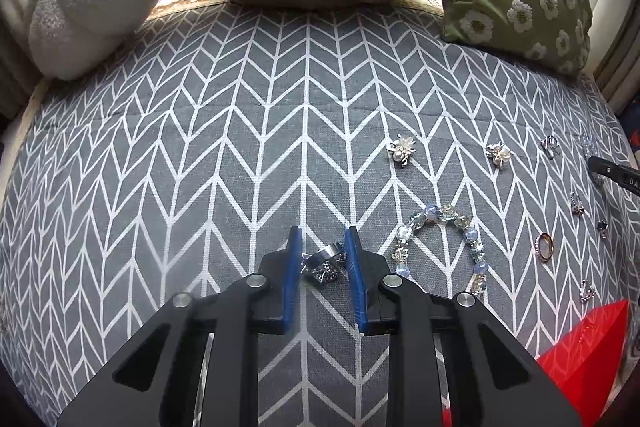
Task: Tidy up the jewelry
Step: 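Carry the ring and bracelet into the red tray and open both tools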
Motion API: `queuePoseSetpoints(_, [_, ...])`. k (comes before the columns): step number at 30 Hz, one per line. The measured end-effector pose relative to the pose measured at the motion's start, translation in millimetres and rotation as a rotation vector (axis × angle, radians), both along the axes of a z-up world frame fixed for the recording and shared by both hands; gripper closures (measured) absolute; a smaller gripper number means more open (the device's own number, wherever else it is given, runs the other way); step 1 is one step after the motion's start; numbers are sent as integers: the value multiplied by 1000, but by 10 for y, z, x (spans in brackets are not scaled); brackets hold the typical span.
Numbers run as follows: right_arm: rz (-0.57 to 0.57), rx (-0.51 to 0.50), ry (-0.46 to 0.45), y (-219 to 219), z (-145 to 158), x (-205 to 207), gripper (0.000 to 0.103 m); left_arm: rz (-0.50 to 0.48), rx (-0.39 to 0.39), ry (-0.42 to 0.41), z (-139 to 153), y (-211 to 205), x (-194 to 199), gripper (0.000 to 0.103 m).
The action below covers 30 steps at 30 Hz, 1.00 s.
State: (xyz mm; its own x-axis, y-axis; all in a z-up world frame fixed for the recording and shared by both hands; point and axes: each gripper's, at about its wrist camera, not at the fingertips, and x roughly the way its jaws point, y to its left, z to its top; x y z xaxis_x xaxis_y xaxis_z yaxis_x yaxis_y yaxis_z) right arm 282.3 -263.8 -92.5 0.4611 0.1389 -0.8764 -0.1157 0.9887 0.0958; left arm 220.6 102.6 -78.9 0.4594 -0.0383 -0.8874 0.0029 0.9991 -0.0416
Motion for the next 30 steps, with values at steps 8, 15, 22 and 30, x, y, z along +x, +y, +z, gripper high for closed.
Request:
queuePoseSetpoints(8, [55, 32, -94, 98, 413, -267, 94, -10, -5, -93, 374, -35, -229, 83])
queuePoseSetpoints(15, [85, 116, -170, 54, 914, -704, 94, -71, -19, -208, 942, -178, -764, 82])
queuePoseSetpoints(22, [178, 176, -254, 142, 1420, -1416, 94, -108, -70, -259, 1220, -460, -1266, 82])
queuePoseSetpoints(30, [375, 148, -194, 633, 1267, -2182, 94, -255, -59, -184, 995, -893, -1671, 82])
